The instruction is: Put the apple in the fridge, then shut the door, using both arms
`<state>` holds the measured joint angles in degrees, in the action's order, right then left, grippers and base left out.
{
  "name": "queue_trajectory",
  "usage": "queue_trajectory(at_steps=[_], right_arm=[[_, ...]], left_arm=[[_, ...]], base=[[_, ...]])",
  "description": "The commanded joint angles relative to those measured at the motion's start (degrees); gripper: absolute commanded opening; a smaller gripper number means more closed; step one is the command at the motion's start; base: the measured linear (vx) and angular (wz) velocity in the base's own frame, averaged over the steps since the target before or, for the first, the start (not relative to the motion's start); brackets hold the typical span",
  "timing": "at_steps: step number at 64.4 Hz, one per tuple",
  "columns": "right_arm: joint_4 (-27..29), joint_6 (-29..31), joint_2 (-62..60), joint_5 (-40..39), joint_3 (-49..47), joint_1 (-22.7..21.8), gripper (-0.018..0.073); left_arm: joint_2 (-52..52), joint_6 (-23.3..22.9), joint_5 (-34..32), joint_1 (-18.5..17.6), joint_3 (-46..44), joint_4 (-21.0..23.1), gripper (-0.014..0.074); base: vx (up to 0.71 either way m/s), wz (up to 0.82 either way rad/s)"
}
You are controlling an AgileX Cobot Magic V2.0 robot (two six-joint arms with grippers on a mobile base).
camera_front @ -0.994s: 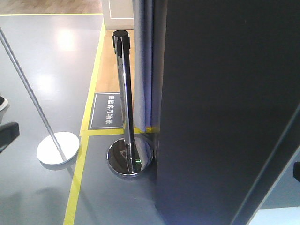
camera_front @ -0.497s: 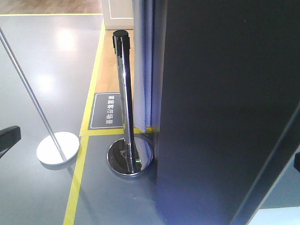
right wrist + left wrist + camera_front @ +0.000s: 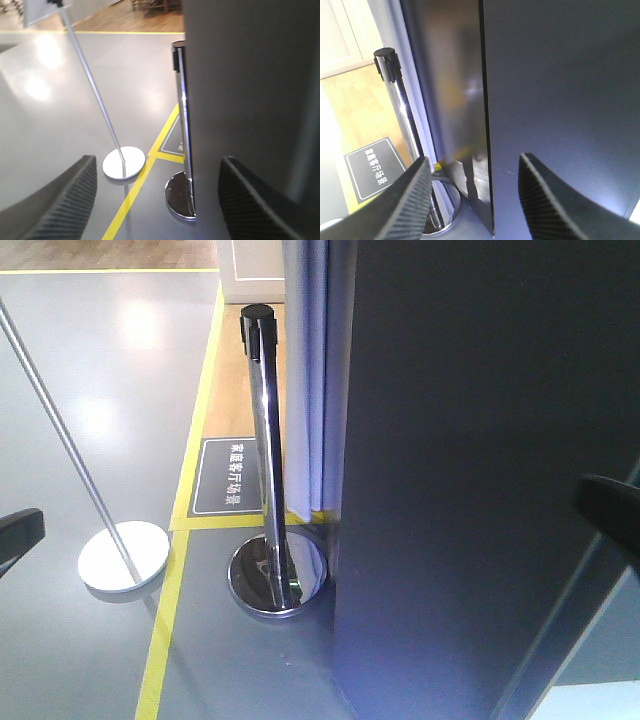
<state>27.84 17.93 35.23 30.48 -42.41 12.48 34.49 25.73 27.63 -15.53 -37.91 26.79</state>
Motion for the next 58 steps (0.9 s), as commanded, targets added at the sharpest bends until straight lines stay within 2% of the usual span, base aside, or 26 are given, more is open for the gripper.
queue_trajectory(at_steps=[1, 10, 21, 35, 53, 58], right_arm=[[8.79, 9.59, 4.32, -6.93, -1.64, -0.23, 0.0490], [17.87, 19.86, 9.01, -15.84, -1.64, -0.23, 0.0490], [23.71, 21.18, 14.17, -26.68, -1.68, -0.28, 0.0490], [23.66, 23.23, 19.35, -34.33, -2.11, -0.28, 0.0490], [23.86, 25.49, 28.36, -36.04, -10.16, -0.35, 0.0490], [24.65, 25.49, 31.66, -36.50, -13.43, -1.74, 0.0490]], left_arm=[[0.09, -0.11, -3.32, 0.09, -1.57, 1.19, 0.0376], [0.09, -0.11, -3.32, 0.09, -1.57, 1.19, 0.0376], [0.09, -0.11, -3.32, 0.09, -1.57, 1.19, 0.0376], [0.09, -0.11, -3.32, 0.09, -1.57, 1.19, 0.0376], [0.09, -0.11, -3.32, 0.09, -1.57, 1.19, 0.0376], [0.09, -0.11, -3.32, 0.09, -1.57, 1.19, 0.0376]], base=[[0.00, 0.00], [0.00, 0.00], [0.00, 0.00], [0.00, 0.00], [0.00, 0.00], [0.00, 0.00]])
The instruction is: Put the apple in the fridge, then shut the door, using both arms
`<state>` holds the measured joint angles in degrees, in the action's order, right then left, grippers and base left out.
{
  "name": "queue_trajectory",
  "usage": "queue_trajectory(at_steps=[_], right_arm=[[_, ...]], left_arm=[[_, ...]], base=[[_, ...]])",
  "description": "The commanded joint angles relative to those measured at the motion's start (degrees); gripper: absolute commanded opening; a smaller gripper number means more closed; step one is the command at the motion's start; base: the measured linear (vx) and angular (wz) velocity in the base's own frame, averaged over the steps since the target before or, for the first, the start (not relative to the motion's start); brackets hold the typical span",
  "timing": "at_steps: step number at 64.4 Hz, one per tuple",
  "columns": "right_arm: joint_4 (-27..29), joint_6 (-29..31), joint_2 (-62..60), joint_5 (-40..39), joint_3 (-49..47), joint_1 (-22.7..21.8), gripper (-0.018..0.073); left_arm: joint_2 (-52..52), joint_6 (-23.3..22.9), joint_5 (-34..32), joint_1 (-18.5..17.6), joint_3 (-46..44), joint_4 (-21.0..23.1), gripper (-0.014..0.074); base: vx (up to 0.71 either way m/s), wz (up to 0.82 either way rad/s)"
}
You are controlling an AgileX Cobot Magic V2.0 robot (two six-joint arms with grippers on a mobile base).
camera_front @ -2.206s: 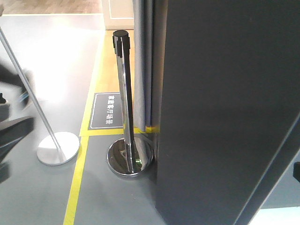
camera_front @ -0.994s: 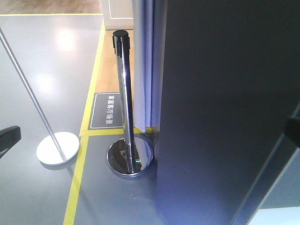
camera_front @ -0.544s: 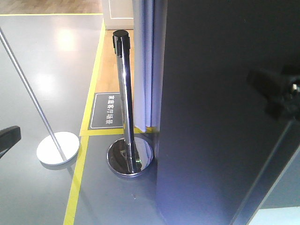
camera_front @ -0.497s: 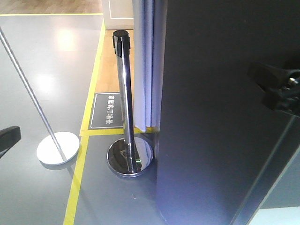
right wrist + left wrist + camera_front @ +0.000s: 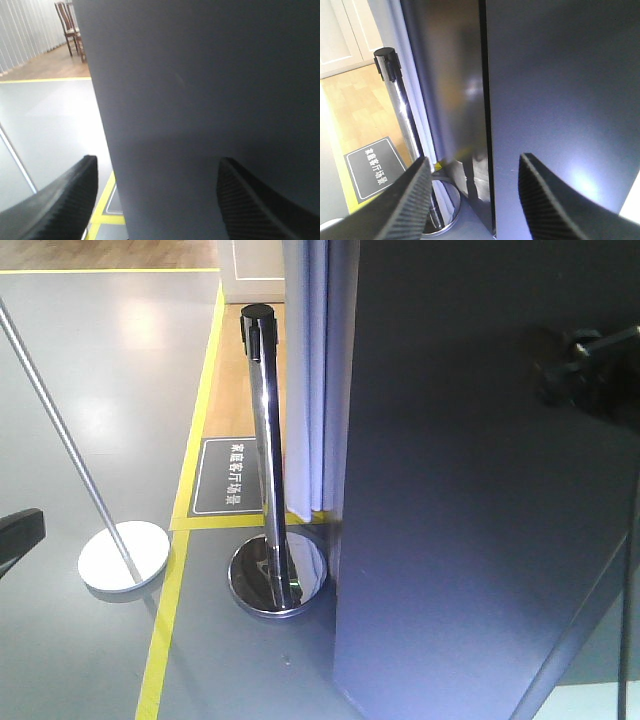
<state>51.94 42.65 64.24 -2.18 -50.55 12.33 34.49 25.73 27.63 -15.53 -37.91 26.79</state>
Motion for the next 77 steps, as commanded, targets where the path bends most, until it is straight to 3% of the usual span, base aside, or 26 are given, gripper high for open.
queue_trajectory(at_steps=[1, 14, 25, 48, 65, 77], right_arm=[[1.03, 0.78, 3.26, -3.70, -5.92, -2.12, 0.0490], [3.21, 0.78, 12.94, 3.40, -16.12, -11.28, 0.0490], [2.45, 0.78, 21.58, 7.93, -25.71, -14.88, 0.0490], [2.10, 1.67, 36.69, 12.16, -42.12, -15.63, 0.0490], [2.10, 6.30, 37.02, 9.07, -42.68, -15.63, 0.0480], [2.24, 8.51, 35.30, 13.59, -42.57, -15.63, 0.0480]], left_arm=[[0.09, -0.11, -3.32, 0.09, -1.57, 1.19, 0.0376], [0.09, -0.11, -3.32, 0.09, -1.57, 1.19, 0.0376], [0.09, -0.11, -3.32, 0.09, -1.57, 1.19, 0.0376], [0.09, -0.11, -3.32, 0.09, -1.57, 1.19, 0.0376], [0.09, -0.11, -3.32, 0.09, -1.57, 1.19, 0.0376], [0.09, -0.11, -3.32, 0.09, -1.57, 1.19, 0.0376]], base=[[0.00, 0.00], [0.00, 0.00], [0.00, 0.00], [0.00, 0.00], [0.00, 0.00], [0.00, 0.00]])
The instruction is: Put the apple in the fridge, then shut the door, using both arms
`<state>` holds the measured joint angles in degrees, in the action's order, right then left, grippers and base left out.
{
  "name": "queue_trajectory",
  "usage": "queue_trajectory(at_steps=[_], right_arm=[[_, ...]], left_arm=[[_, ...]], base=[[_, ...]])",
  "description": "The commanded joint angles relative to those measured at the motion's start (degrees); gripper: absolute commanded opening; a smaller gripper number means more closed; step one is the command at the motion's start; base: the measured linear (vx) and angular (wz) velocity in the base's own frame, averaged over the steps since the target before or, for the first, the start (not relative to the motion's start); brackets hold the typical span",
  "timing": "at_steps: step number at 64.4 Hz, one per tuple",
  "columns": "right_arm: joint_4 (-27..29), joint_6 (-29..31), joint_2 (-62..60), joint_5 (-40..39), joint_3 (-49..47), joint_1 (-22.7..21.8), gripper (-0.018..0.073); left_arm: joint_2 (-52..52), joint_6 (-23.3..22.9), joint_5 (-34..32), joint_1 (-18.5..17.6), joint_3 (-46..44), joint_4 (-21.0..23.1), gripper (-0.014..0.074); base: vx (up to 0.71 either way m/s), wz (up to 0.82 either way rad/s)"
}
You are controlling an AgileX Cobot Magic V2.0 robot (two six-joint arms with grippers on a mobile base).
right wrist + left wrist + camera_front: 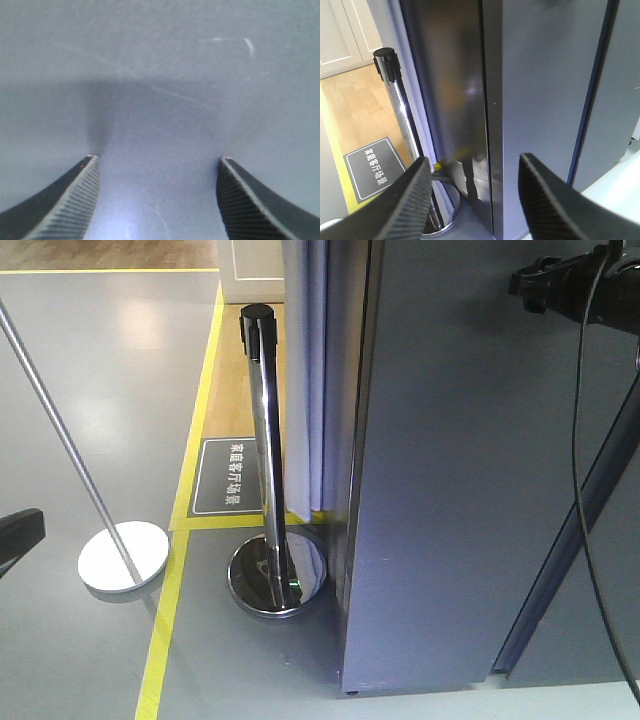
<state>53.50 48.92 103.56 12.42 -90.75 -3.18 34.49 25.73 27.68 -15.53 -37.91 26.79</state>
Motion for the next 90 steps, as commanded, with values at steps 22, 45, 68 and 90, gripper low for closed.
queue_trajectory(at_steps=[22, 45, 68, 90], right_arm=[[-3.82, -1.03, -12.85, 9.98, 3.15, -2.27, 0.0466], [-3.97, -0.52, -33.31, 8.16, 24.44, -6.41, 0.0457], [-4.16, -3.79, -52.77, 19.78, 35.05, -6.41, 0.0457], [-6.44, -4.05, -60.00, 22.42, 37.05, -6.41, 0.0456]], left_arm=[[0.09, -0.11, -3.36, 0.09, -1.57, 1.19, 0.0376], [0.09, -0.11, -3.36, 0.09, -1.57, 1.19, 0.0376], [0.09, -0.11, -3.36, 0.09, -1.57, 1.19, 0.0376], [0.09, -0.11, -3.53, 0.09, -1.57, 1.19, 0.0376]], base=[[0.00, 0.00], [0.00, 0.00], [0.00, 0.00], [0.00, 0.00]])
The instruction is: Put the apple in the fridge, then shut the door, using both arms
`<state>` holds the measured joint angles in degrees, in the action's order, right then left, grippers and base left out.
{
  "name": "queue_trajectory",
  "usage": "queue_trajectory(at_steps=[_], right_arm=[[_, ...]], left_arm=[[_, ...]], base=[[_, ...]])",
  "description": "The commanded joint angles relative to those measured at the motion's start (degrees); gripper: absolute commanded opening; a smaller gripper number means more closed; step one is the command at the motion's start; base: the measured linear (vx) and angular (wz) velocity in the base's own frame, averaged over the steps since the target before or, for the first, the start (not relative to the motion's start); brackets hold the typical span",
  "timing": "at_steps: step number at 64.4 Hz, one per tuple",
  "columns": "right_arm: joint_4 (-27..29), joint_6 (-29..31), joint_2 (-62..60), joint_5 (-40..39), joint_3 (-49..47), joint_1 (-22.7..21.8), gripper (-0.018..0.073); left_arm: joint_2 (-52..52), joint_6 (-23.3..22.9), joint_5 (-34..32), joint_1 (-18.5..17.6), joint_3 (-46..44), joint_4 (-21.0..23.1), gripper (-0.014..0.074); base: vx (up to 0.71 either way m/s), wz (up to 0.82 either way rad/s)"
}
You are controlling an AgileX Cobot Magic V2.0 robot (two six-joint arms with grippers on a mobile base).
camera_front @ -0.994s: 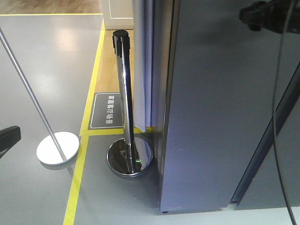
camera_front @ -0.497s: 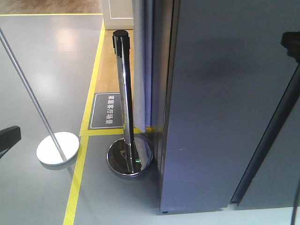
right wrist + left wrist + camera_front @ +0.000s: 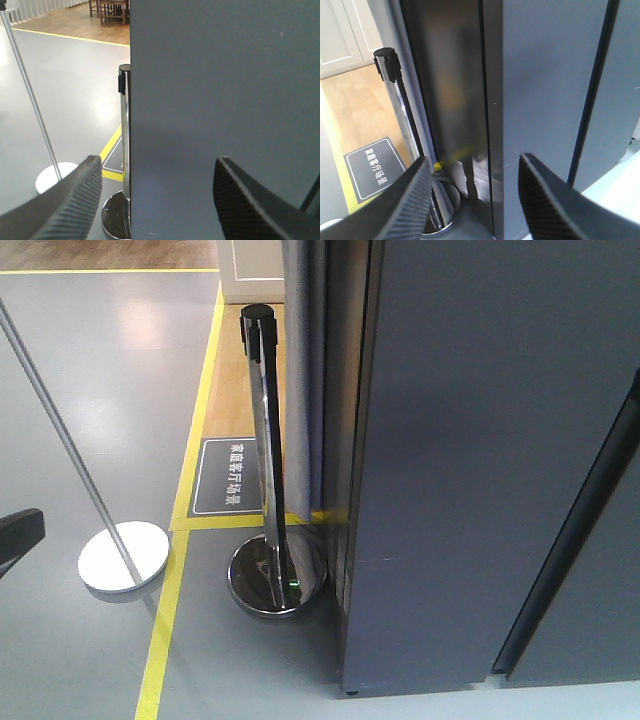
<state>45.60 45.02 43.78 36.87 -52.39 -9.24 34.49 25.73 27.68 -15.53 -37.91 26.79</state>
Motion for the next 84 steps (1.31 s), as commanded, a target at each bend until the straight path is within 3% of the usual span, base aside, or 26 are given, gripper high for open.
queue_trajectory(at_steps=[1, 22, 52, 56, 59, 64, 75, 84], right_arm=[[1.47, -0.16, -0.23, -1.83, -1.31, -0.35, 0.0456], [1.41, -0.29, -0.23, 0.18, -1.31, -0.35, 0.0433], [2.08, -0.93, -0.23, 0.18, -1.31, -0.35, 0.0235], [2.01, -2.42, -0.23, 0.18, -1.31, -0.35, 0.0167], [1.51, -2.87, -0.23, 0.18, -1.31, -0.35, 0.0107], [0.77, -2.64, -0.66, 0.11, -1.31, -0.35, -0.0001], [-2.49, -5.17, -3.09, -1.09, -1.31, -0.35, -0.0002], [-11.15, -12.03, -5.85, 0.99, -0.07, -0.18, -0.0002]], left_arm=[[0.09, -0.11, -3.83, 0.09, -1.57, 1.19, 0.0376], [0.09, -0.11, -7.16, 0.09, -1.57, 1.23, 0.0376], [0.09, -2.66, -7.78, 0.09, -1.57, 1.23, 0.0369], [0.09, -2.73, -7.83, 0.09, -1.57, 1.23, 0.0316], [0.09, -2.73, -7.63, 0.09, -1.57, 1.23, 0.0227], [0.09, -2.73, -7.46, 0.09, -1.57, 1.23, 0.0001], [0.02, -2.73, -7.97, 0.09, -1.57, 1.10, -0.0007], [-0.73, -2.78, -6.90, 0.09, -1.15, -0.75, -0.0007]], base=[[0.00, 0.00], [0.00, 0.00], [0.00, 0.00], [0.00, 0.00], [0.00, 0.00], [0.00, 0.00], [0.00, 0.00], [0.00, 0.00]])
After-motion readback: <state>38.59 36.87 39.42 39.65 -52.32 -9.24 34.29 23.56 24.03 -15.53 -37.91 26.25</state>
